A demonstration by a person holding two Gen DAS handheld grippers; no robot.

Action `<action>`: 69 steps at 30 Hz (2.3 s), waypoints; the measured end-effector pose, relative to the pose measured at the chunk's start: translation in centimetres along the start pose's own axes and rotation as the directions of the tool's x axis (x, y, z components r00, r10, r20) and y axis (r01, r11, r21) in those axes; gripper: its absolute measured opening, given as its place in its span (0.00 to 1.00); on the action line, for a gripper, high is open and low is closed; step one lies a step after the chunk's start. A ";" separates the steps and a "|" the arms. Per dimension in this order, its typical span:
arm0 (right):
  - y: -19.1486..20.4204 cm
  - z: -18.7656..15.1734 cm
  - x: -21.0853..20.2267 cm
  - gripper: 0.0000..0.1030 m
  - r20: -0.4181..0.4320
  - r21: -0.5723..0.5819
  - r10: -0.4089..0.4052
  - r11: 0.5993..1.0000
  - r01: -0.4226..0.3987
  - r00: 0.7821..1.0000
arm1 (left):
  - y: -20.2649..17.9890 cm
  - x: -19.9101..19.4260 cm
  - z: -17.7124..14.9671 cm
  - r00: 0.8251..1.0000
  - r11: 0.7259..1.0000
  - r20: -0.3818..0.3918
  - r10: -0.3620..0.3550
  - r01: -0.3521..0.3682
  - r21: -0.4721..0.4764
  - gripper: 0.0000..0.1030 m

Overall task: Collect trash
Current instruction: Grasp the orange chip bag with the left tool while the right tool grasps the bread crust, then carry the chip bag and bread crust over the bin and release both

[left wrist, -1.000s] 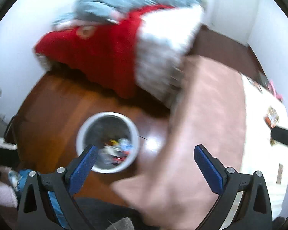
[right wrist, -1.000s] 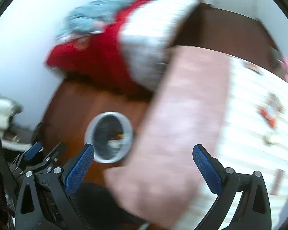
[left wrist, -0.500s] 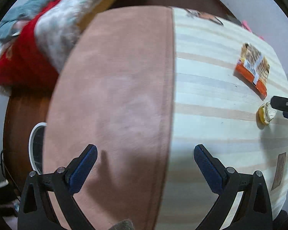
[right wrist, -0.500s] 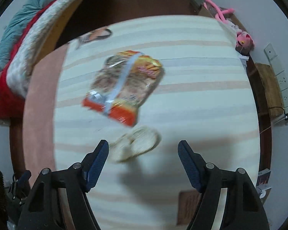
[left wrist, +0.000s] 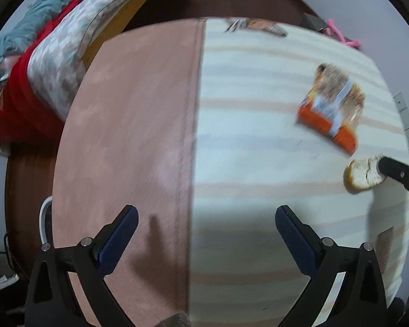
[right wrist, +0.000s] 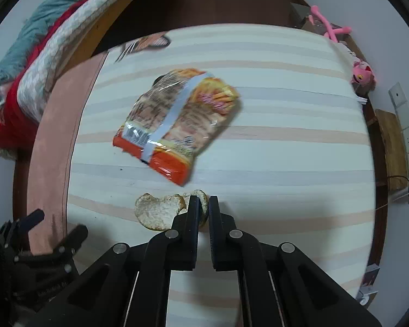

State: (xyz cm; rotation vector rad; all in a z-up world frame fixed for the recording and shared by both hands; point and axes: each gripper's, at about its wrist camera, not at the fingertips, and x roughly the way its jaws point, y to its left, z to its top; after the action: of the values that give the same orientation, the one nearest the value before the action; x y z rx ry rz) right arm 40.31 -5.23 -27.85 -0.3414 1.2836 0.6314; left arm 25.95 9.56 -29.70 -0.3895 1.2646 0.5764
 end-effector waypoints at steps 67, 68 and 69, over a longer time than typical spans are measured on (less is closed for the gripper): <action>39.6 -8.2 -9.2 0.06 -0.015 -0.420 0.321 0.858 -0.297 0.947 | 35.9 -17.7 -13.6 0.941 0.928 0.318 0.112 0.016 -0.373 0.45; 41.4 -8.6 -8.1 0.06 -0.033 -0.433 0.318 0.850 -0.301 0.947 | 37.6 -16.6 -14.2 0.948 0.915 0.298 0.109 0.022 -0.404 0.45; 43.2 -9.0 -6.9 0.06 -0.053 -0.446 0.312 0.843 -0.302 0.949 | 39.3 -15.1 -14.7 0.957 0.900 0.272 0.100 0.030 -0.435 0.45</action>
State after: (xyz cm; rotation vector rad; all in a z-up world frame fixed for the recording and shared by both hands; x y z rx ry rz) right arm 5.88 21.92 -19.04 -0.5107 1.1712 1.2144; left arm -12.03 29.62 -17.58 -0.6320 0.8547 0.9195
